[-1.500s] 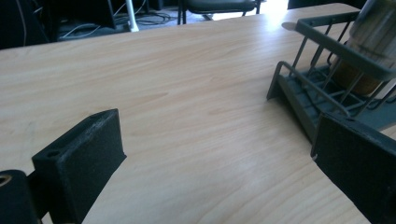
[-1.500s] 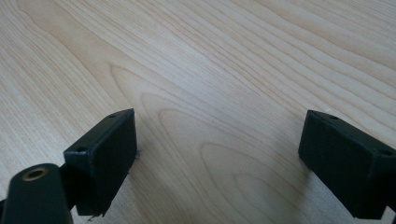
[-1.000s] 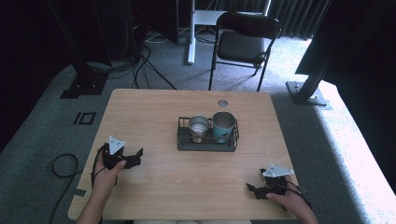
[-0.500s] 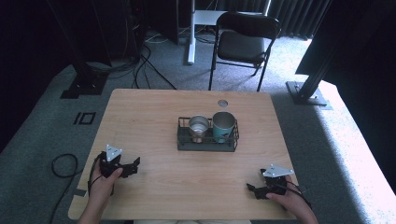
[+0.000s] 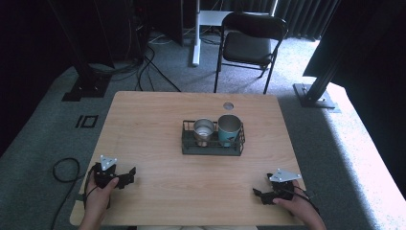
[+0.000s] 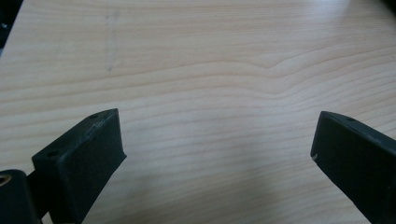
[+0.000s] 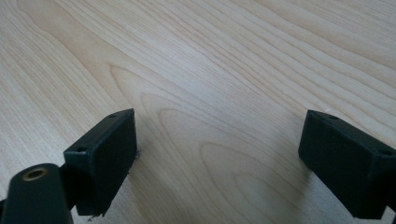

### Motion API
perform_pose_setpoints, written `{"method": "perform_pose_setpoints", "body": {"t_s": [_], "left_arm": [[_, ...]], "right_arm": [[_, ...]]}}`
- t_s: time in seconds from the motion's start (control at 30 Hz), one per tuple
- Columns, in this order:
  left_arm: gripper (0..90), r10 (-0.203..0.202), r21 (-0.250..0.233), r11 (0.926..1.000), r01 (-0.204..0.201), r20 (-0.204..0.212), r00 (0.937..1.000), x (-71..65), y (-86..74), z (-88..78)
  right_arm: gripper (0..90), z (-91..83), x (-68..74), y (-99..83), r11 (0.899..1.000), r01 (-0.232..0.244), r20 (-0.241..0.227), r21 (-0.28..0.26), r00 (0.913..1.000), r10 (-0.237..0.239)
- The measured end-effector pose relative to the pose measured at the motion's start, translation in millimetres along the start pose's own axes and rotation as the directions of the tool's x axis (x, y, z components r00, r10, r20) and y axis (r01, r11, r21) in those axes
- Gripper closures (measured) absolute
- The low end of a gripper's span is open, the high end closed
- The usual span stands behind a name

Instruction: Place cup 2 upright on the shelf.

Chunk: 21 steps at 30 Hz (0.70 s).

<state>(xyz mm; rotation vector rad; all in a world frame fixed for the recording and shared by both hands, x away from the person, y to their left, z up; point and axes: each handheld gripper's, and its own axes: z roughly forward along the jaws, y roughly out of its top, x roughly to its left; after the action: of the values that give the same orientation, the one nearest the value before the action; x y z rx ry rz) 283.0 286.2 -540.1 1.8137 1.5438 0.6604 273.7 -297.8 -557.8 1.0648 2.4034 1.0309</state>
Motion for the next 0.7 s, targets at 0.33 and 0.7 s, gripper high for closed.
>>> {"method": "perform_pose_setpoints", "body": {"t_s": [0.33, 0.7], "left_arm": [[3.1, -0.051, 0.021, 0.9984, 0.052, -0.067, 0.9964, 10.0, -8.2, -4.6], [3.1, -0.116, 0.07, 0.9897, 0.125, -0.118, 0.9862, 12.3, -15.7, -6.1]], "right_arm": [[11.0, 0.0, 0.0, 0.0, 1.0, 0.0, 0.0, 0.0, 1.0, 0.0], [11.1, 0.0, 0.0, 0.0, 1.0, 0.0, 0.0, 0.0, 1.0, 0.0]]}}
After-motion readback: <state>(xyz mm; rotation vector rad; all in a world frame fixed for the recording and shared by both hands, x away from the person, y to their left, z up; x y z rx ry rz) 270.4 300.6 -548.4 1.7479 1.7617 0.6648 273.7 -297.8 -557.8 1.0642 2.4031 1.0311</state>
